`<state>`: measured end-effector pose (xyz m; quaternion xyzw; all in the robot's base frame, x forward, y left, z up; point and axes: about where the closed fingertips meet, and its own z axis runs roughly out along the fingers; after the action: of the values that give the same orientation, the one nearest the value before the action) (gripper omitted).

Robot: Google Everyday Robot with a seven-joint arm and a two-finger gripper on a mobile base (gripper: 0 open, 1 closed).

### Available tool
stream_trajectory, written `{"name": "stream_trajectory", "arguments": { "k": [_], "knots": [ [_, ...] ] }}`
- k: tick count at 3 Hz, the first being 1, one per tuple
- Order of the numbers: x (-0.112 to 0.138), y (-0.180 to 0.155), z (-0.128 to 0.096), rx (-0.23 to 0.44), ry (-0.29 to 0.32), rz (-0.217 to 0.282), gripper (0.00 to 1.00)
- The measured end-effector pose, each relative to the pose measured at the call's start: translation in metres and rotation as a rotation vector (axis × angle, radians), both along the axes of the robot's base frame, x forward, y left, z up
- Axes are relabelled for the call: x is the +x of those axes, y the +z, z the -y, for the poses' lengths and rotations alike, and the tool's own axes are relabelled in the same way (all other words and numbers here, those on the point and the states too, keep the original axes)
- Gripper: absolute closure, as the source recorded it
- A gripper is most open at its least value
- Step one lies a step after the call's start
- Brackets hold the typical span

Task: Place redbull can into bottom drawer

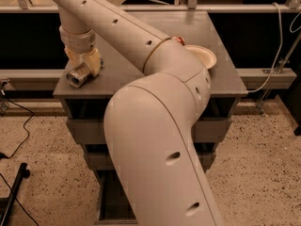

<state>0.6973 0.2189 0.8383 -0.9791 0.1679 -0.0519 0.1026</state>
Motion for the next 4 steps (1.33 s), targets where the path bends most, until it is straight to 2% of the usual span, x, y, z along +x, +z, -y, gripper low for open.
{"name": "stream_trajectory", "arguments": {
  "k": [1, 2, 3, 4],
  "knots": [
    [-0.003, 0.005, 0.004, 0.010, -0.011, -0.001, 0.92],
    [-0.028, 0.032, 0.042, 0.037, -0.157, -0.017, 1.00],
    [-0.066, 0.070, 0.097, 0.077, -0.346, 0.007, 1.00],
    [-0.122, 0.075, 0.191, 0.137, -0.647, -0.010, 1.00]
  ]
}}
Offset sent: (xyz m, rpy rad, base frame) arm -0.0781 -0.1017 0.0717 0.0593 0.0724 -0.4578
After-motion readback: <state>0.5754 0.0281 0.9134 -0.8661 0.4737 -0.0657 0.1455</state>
